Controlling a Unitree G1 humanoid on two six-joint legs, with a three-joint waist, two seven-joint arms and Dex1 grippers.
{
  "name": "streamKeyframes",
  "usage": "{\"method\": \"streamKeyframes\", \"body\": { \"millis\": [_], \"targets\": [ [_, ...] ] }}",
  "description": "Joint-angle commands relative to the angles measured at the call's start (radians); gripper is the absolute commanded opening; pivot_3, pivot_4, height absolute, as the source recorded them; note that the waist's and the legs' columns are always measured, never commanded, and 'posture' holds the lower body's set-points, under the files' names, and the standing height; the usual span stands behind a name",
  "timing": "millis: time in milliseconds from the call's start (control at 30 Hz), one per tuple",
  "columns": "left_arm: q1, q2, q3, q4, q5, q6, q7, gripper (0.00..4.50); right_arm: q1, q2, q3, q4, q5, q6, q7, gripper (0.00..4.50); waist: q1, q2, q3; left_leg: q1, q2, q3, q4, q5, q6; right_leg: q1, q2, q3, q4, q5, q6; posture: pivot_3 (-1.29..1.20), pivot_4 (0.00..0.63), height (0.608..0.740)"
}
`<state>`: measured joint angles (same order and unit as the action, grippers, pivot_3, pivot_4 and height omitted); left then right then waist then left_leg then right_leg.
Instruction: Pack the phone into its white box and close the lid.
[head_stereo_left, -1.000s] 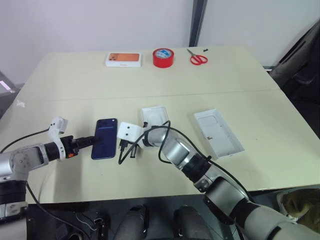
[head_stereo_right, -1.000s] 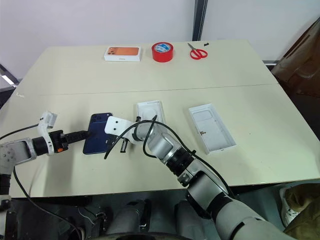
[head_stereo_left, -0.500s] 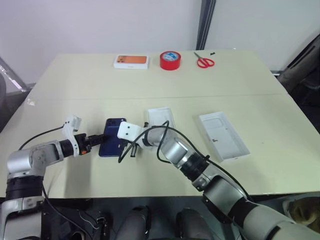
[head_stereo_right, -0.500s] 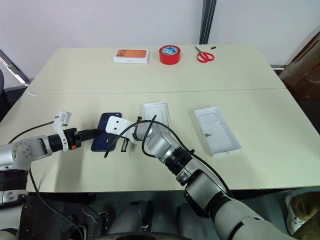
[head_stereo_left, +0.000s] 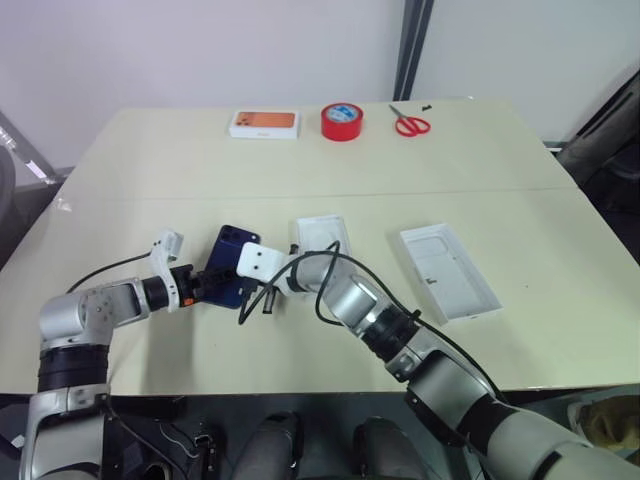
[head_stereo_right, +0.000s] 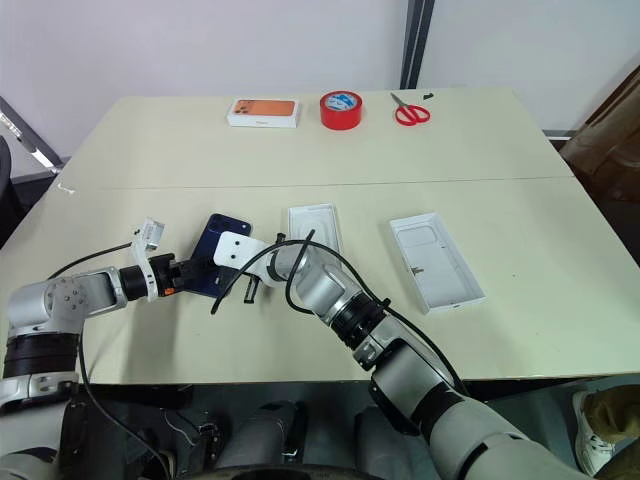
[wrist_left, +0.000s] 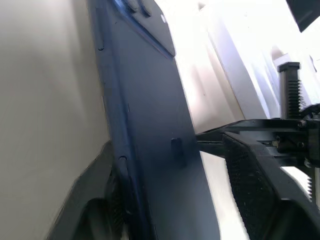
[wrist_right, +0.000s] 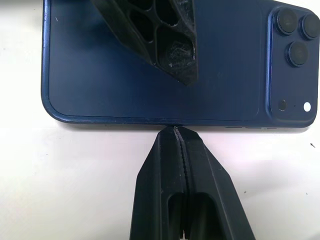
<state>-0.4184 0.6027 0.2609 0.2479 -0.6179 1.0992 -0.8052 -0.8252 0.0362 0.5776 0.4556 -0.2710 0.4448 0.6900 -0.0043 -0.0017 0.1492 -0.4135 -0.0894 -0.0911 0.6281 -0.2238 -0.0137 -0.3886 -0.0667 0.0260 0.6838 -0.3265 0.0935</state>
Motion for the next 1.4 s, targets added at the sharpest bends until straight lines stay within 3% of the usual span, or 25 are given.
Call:
{"method": "streamKeyframes", "body": {
  "millis": [33,100,133,467,633,733,900,1167,1400],
  "targets": [
    [0.032,-0.025,-0.048,0.036,0.005,0.032,-0.001,1.06,-0.003,0.001,-0.003,-0.012,-0.005,-0.012,-0.005,0.00,-0.003,0.000,0.000,0.000,0.000,0.000,0.000,0.000,0.000,0.000,0.000,0.000,0.000,0.000,0.000,0.00,0.150,0.734],
    [0.036,-0.026,-0.043,0.033,-0.005,0.039,-0.001,0.21,0.002,-0.002,-0.002,-0.017,-0.006,-0.014,-0.005,0.00,-0.003,0.000,0.000,0.000,0.000,-0.001,0.000,0.000,0.000,0.001,0.000,0.000,0.000,0.000,0.000,0.00,0.150,0.734],
    [0.038,-0.026,-0.039,0.031,-0.015,0.047,-0.003,0.02,0.005,-0.004,0.000,-0.020,-0.006,-0.014,-0.005,0.00,-0.005,0.000,0.000,0.002,0.000,-0.001,0.000,0.000,0.000,0.003,0.000,-0.001,-0.001,0.000,0.000,0.00,0.150,0.734],
    [0.049,-0.047,0.021,0.019,-0.063,0.095,0.032,0.01,0.012,-0.015,-0.024,-0.038,0.005,-0.040,-0.019,0.00,-0.009,0.000,-0.001,0.005,0.001,-0.001,-0.003,0.000,0.001,0.004,0.000,0.000,-0.001,0.000,0.000,0.00,0.150,0.734],
    [0.026,-0.075,0.143,0.041,-0.142,0.155,0.065,0.01,0.038,-0.003,-0.158,-0.141,0.148,-0.031,0.017,0.00,-0.008,-0.001,0.000,0.005,0.001,-0.001,-0.003,0.000,0.001,0.004,0.000,0.000,-0.001,0.000,0.000,0.00,0.150,0.734],
    [0.005,-0.103,0.241,0.027,-0.225,0.208,0.095,0.00,0.063,-0.015,-0.248,-0.253,0.303,0.072,0.129,0.87,-0.009,-0.002,0.001,0.004,0.001,-0.001,-0.003,0.000,0.001,0.003,0.001,0.000,-0.002,0.000,0.000,0.00,0.150,0.734],
    [-0.011,-0.157,0.364,-0.012,-0.320,0.243,0.167,0.00,0.123,-0.162,-0.261,-0.398,0.366,0.038,0.250,3.43,-0.012,-0.007,0.004,0.001,0.001,-0.001,-0.003,-0.001,0.001,0.000,0.001,0.000,-0.002,0.000,0.000,0.00,0.150,0.734],
    [0.028,-0.265,0.368,-0.172,-0.374,0.181,0.255,0.00,0.256,-0.501,-0.245,-0.455,0.362,-0.227,0.472,3.43,-0.012,-0.012,0.008,0.000,0.002,0.000,-0.003,-0.001,0.001,0.001,0.001,0.000,-0.003,0.000,0.000,0.00,0.150,0.734],
    [0.024,-0.324,0.371,-0.196,-0.414,0.130,0.335,0.00,0.291,-0.535,-0.232,-0.417,0.339,-0.318,0.471,3.43,-0.013,-0.014,0.009,-0.004,0.004,0.001,-0.003,0.000,0.000,0.000,0.002,0.000,-0.003,0.000,0.000,0.00,0.150,0.734]
  ]
}}
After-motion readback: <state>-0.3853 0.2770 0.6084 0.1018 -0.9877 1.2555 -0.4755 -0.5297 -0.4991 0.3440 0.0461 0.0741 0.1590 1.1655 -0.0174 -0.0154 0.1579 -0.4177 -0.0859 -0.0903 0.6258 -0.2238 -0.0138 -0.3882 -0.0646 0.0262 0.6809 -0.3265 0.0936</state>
